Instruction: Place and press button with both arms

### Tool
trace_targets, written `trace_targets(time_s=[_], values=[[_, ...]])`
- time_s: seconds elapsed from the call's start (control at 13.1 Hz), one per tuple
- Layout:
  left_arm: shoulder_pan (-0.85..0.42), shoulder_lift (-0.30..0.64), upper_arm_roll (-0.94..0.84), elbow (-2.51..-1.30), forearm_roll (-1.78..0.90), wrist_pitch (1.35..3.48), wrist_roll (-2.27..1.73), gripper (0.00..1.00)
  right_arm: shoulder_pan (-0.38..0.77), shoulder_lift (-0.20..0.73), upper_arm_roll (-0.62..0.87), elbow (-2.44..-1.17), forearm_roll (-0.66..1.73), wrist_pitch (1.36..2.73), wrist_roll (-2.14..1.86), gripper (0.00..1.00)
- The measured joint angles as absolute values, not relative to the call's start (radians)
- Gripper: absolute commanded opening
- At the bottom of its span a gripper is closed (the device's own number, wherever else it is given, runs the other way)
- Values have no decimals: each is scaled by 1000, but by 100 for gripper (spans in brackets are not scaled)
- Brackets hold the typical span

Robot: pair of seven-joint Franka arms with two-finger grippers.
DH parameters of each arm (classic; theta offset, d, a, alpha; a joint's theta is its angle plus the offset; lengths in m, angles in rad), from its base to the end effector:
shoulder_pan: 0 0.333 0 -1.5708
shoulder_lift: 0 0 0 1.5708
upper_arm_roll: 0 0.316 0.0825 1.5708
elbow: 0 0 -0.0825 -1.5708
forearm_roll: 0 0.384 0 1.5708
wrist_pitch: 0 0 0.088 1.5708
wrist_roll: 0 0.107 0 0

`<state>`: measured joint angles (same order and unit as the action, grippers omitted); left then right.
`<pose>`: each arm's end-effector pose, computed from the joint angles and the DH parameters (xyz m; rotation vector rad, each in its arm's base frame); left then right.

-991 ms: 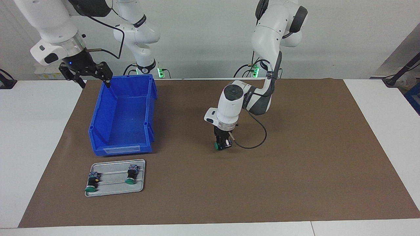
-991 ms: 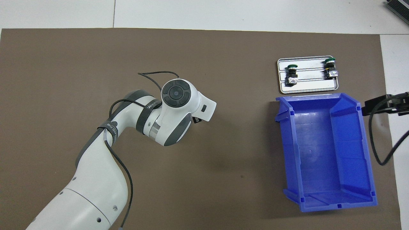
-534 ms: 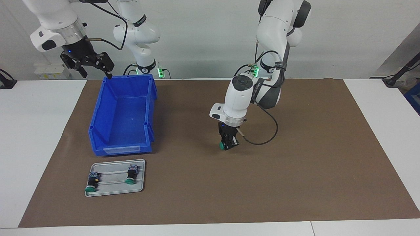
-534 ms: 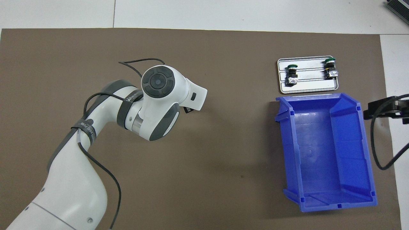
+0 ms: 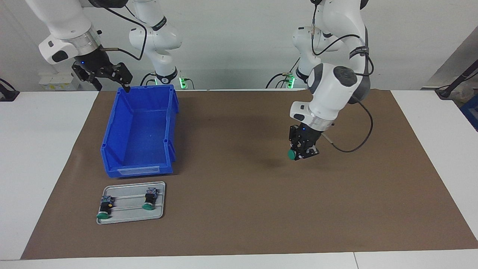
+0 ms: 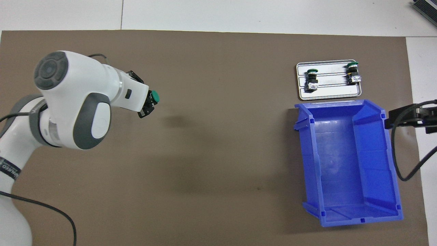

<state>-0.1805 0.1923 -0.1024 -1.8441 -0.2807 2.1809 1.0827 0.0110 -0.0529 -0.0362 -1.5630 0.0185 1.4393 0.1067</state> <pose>0.5978 -0.1812 0.4376 2.4101 -1.6797 0.3453 0.5241 -0.0116 0.6456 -3.1156 0.2028 0.1118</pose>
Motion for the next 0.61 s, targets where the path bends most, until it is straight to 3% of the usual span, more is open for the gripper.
trace_targets(time_s=[0.31, 0.61], values=[[-2, 137, -99, -1974, -621, 2157, 1402, 0, 11, -53, -36, -1563, 19, 1439, 107, 99], [32, 73, -101, -2138, -929, 2272, 1649, 0, 11, -53, -36, -1563, 19, 1439, 107, 99]])
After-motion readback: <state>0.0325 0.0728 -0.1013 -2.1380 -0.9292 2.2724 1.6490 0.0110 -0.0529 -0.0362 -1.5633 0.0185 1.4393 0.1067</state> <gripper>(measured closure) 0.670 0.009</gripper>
